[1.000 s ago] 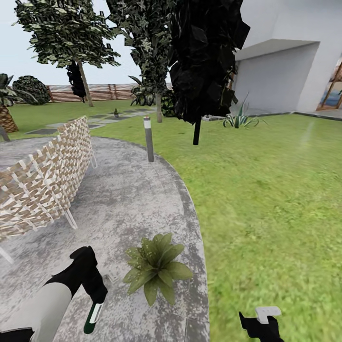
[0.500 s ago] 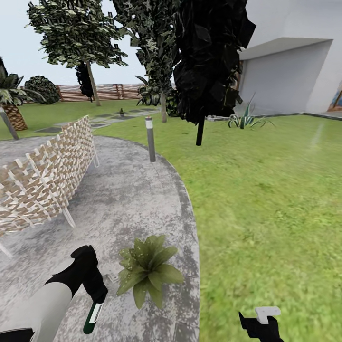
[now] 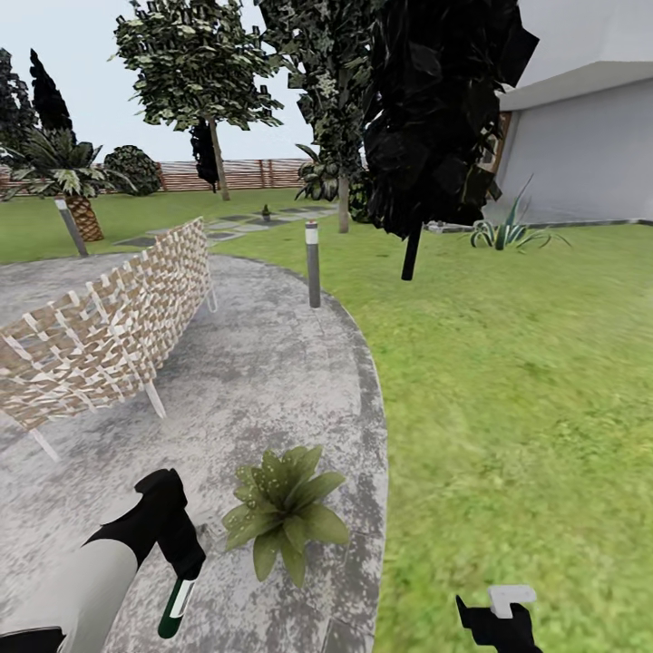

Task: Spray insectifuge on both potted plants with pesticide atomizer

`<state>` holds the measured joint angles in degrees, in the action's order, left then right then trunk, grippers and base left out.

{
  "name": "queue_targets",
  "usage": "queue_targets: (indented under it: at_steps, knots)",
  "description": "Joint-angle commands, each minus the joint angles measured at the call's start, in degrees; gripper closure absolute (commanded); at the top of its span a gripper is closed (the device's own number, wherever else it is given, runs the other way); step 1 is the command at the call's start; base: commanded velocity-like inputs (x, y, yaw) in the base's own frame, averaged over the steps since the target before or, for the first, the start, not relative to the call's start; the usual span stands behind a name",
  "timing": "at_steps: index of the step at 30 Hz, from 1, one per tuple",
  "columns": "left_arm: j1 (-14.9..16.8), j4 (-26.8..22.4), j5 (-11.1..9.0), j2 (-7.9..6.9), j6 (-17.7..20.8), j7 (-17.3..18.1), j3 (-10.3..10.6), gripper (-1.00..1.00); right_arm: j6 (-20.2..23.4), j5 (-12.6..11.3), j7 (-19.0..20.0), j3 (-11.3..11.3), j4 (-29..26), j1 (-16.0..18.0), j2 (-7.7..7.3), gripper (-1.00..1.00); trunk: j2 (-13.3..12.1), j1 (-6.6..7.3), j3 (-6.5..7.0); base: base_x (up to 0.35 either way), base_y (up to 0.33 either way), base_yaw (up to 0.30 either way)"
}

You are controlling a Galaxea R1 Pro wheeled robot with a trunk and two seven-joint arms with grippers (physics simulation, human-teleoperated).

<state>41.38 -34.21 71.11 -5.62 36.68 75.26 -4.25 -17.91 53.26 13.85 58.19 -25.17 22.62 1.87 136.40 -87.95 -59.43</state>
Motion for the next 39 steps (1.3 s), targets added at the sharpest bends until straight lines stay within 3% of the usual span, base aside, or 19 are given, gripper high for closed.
queue_targets:
  at_steps: [1,10,14,22,28,31,34,35,39]
  knots:
    - [0.00,-0.07,0.42,0.01,0.56,0.39,-0.25,1.00,-0.20,0.28,0.47,0.50,-0.13,0.06,0.06,-1.00,0.02,0.01,-0.05,0.011,-0.012,0.015]
    - [-0.59,1.50,0.07,-2.21,0.34,-2.69,-0.90,1.00,-0.20,0.32,0.47,0.44,-0.13,0.07,0.06,-1.00,0.02,0.01,-0.05,0.001,-0.001,0.185]
    - [-0.60,2.41,-0.39,-1.96,0.44,-5.84,-1.21,1.00,-0.20,0.27,0.47,0.45,-0.14,0.08,0.06,-1.00,0.02,0.01,-0.05,0.001,0.000,0.238]
    - [-0.60,3.06,-0.61,-1.32,0.42,-6.44,-1.28,1.00,-0.20,0.30,0.39,0.61,-0.29,0.06,-0.02,-1.00,0.02,0.01,-0.05,0.189,-0.108,0.023]
    - [-0.60,8.62,-0.62,-0.98,0.23,-7.20,-1.28,1.00,-0.20,0.34,0.38,0.61,-0.23,0.07,-0.03,-1.00,0.02,0.01,-0.05,0.100,-0.068,0.000]
    - [-0.60,13.05,-2.75,-1.06,-0.03,-11.58,-1.37,1.00,-0.20,0.36,0.38,0.61,-0.21,0.06,-0.03,-1.00,0.02,0.01,-0.05,0.004,-0.002,0.000]
    - [-0.60,13.66,-9.48,-1.11,-0.09,-16.09,-1.41,1.00,-0.20,0.36,0.38,0.61,-0.15,0.07,-0.03,-1.00,0.02,0.01,-0.05,0.000,0.000,0.000]
    - [-0.60,13.52,-10.58,-1.03,-0.01,-16.73,-1.43,1.00,-0.20,0.36,0.38,0.61,-0.15,0.07,-0.03,-1.00,0.02,0.01,-0.05,0.000,0.000,0.000]
    - [-0.42,8.51,-11.64,0.64,1.01,-17.33,-1.25,1.00,-0.20,0.33,0.38,0.61,-0.20,0.07,-0.03,-1.00,0.02,0.01,-0.05,0.000,0.000,0.000]
